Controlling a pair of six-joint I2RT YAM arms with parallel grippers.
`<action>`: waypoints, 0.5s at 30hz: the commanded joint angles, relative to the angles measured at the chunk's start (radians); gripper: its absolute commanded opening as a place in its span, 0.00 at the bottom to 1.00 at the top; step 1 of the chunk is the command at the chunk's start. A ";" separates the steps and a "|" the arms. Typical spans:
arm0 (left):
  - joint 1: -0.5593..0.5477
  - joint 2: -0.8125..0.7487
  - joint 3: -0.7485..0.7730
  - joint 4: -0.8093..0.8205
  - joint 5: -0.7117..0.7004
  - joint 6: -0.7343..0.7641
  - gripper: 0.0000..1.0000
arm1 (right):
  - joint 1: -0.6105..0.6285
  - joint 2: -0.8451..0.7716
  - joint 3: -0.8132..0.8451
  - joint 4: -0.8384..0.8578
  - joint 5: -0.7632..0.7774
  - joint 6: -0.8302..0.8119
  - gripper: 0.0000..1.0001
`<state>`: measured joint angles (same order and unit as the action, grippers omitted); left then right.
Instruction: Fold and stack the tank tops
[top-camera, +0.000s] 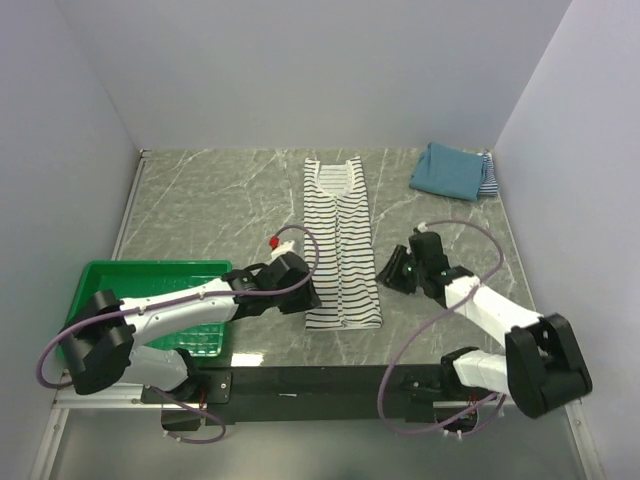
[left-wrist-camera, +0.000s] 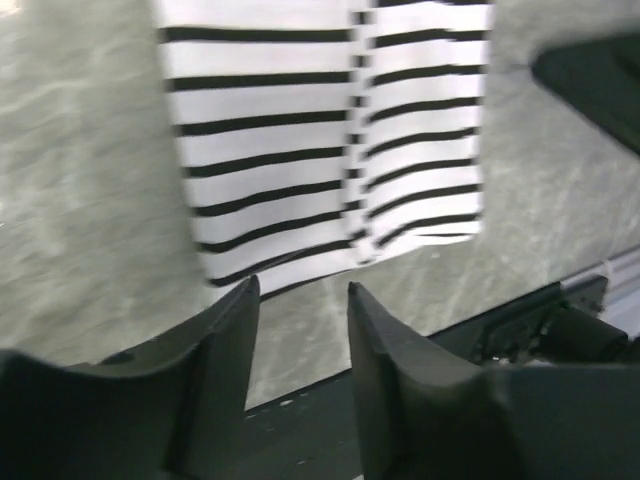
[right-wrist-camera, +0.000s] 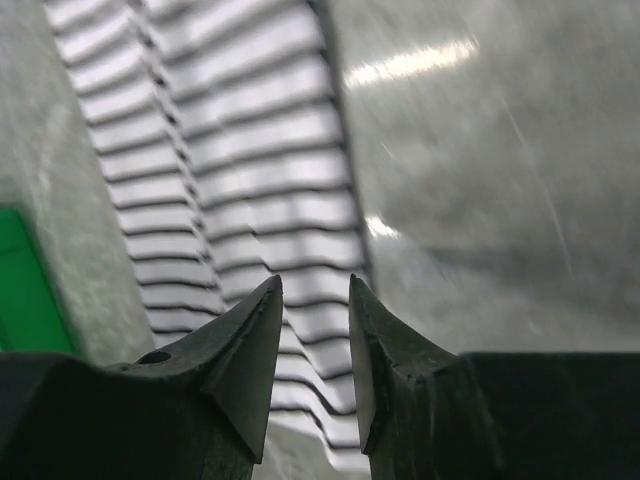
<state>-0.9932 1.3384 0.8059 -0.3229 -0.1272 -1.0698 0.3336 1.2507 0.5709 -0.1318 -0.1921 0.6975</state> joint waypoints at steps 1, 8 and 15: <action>0.024 -0.047 -0.065 -0.015 0.017 -0.045 0.47 | 0.013 -0.109 -0.106 -0.086 0.036 0.040 0.41; 0.068 -0.085 -0.226 0.198 0.169 -0.064 0.51 | 0.054 -0.284 -0.216 -0.129 0.029 0.115 0.44; 0.088 -0.055 -0.304 0.315 0.196 -0.099 0.52 | 0.136 -0.269 -0.278 -0.092 0.019 0.186 0.45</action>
<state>-0.9146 1.2835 0.5232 -0.1265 0.0296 -1.1423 0.4351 0.9779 0.3157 -0.2420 -0.1795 0.8341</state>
